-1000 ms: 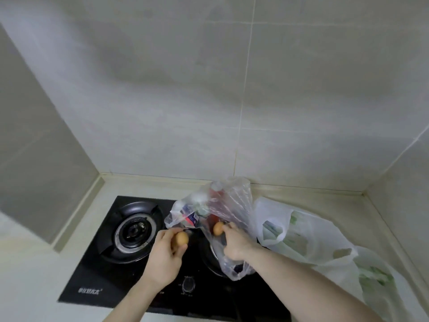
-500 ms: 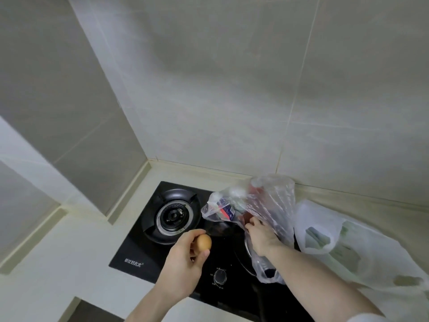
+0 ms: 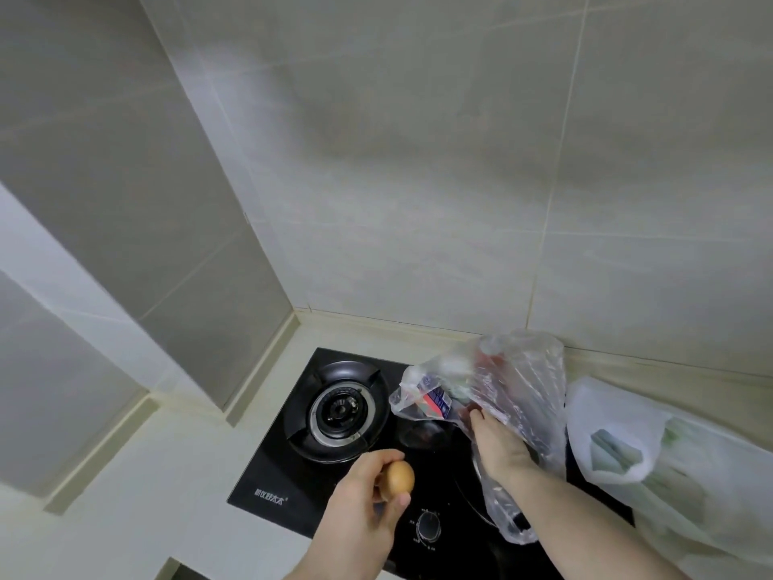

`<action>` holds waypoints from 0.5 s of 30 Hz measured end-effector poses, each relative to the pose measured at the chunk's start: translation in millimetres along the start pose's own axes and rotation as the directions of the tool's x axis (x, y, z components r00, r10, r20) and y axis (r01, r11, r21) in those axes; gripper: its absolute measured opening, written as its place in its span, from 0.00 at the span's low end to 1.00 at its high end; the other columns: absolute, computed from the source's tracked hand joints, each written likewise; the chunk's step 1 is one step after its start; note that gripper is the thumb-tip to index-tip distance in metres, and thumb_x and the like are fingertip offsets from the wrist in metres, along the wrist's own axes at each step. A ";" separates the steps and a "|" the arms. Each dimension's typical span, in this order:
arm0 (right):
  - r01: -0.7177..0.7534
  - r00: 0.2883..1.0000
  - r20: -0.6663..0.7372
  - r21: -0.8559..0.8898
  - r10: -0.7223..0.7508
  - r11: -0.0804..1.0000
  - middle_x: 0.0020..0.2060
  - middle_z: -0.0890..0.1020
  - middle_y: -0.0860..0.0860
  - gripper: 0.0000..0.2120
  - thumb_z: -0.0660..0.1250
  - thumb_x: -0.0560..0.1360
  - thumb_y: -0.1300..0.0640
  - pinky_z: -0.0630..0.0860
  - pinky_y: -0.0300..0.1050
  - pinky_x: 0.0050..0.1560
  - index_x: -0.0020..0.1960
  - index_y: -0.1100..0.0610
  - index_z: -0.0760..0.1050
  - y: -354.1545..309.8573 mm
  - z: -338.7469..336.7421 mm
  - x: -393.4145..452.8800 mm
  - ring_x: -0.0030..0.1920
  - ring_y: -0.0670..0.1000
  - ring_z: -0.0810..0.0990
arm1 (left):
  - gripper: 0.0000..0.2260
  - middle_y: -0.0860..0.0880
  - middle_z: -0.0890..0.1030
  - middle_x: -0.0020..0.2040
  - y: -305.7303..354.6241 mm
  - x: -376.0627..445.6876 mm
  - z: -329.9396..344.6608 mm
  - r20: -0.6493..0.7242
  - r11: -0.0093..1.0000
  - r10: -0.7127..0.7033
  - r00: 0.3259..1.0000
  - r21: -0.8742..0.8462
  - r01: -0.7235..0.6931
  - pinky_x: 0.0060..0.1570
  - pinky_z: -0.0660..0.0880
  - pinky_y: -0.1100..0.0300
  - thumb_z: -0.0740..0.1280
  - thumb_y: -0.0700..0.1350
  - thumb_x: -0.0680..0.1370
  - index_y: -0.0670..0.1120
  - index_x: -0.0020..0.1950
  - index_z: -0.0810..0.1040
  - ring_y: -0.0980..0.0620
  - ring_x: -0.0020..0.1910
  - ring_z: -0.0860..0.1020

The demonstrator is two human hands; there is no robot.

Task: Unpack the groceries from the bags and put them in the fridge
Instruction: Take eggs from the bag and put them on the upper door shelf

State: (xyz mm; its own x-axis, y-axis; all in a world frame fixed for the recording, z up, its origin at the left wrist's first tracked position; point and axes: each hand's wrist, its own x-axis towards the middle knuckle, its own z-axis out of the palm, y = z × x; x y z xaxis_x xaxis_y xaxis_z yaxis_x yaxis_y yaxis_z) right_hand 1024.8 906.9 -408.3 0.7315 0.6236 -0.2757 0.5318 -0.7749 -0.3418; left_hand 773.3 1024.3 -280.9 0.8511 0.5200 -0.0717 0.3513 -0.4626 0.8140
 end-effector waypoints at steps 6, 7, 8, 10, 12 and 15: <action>-0.045 0.997 -0.049 0.124 0.052 0.991 0.70 0.75 0.52 0.21 0.60 0.82 0.62 0.70 0.48 0.70 0.74 0.51 0.71 -4.8 -12.2 -24.2 0.68 0.55 0.76 | 0.20 0.55 0.82 0.55 -0.9 1.9 -11.7 0.010 1.000 0.011 1.000 -0.018 -0.011 0.53 0.79 0.65 0.74 0.41 0.77 0.60 0.64 0.76 0.55 0.52 0.82; -0.069 0.993 -0.086 0.174 0.085 0.982 0.71 0.73 0.51 0.24 0.63 0.79 0.65 0.70 0.46 0.71 0.74 0.53 0.71 -8.6 -17.3 -32.2 0.69 0.54 0.75 | 0.20 0.55 0.82 0.55 -1.3 1.6 -13.6 0.010 1.000 0.013 1.000 -0.022 -0.013 0.54 0.79 0.64 0.74 0.41 0.77 0.59 0.64 0.76 0.55 0.53 0.82; -0.078 0.988 -0.112 0.252 0.109 0.964 0.71 0.72 0.49 0.25 0.65 0.77 0.66 0.70 0.43 0.70 0.73 0.54 0.73 -13.0 -22.7 -42.9 0.68 0.53 0.75 | 0.20 0.55 0.82 0.56 -1.9 0.4 -15.4 0.008 1.000 0.017 1.000 -0.025 -0.017 0.55 0.79 0.63 0.74 0.40 0.77 0.59 0.64 0.76 0.54 0.53 0.82; -0.061 0.978 -0.162 0.376 0.131 0.925 0.66 0.73 0.45 0.22 0.65 0.77 0.64 0.69 0.38 0.63 0.69 0.51 0.76 -19.0 -33.3 -68.1 0.63 0.48 0.76 | 0.20 0.55 0.82 0.56 -1.9 -1.7 -17.8 -0.001 0.999 0.027 1.000 -0.041 -0.027 0.54 0.79 0.64 0.74 0.40 0.77 0.59 0.64 0.76 0.55 0.53 0.83; -0.031 0.966 -0.205 0.512 0.158 0.858 0.59 0.77 0.42 0.17 0.65 0.78 0.61 0.68 0.36 0.59 0.63 0.48 0.79 -23.0 -45.0 -99.1 0.57 0.45 0.77 | 0.20 0.55 0.83 0.56 -0.9 -5.0 -17.9 -0.001 0.997 0.029 1.000 -0.070 -0.029 0.53 0.78 0.67 0.74 0.39 0.77 0.58 0.64 0.77 0.56 0.52 0.83; -0.022 0.942 -0.191 0.785 0.276 0.619 0.50 0.84 0.41 0.13 0.67 0.78 0.61 0.78 0.43 0.58 0.53 0.43 0.82 -18.5 -60.8 -153.8 0.50 0.44 0.83 | 0.19 0.54 0.83 0.56 4.7 -14.0 -12.8 0.048 0.994 0.031 0.998 -0.104 -0.026 0.50 0.78 0.70 0.73 0.38 0.78 0.55 0.64 0.77 0.59 0.51 0.83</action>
State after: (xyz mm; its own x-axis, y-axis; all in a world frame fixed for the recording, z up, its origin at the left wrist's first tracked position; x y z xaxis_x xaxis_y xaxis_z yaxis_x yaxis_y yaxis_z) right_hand 928.4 819.0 -304.9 0.9173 0.3541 -0.1822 -0.0219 -0.4120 -0.9109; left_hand 758.0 1024.0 -268.7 0.8793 0.4705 -0.0744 0.2871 -0.3990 0.8708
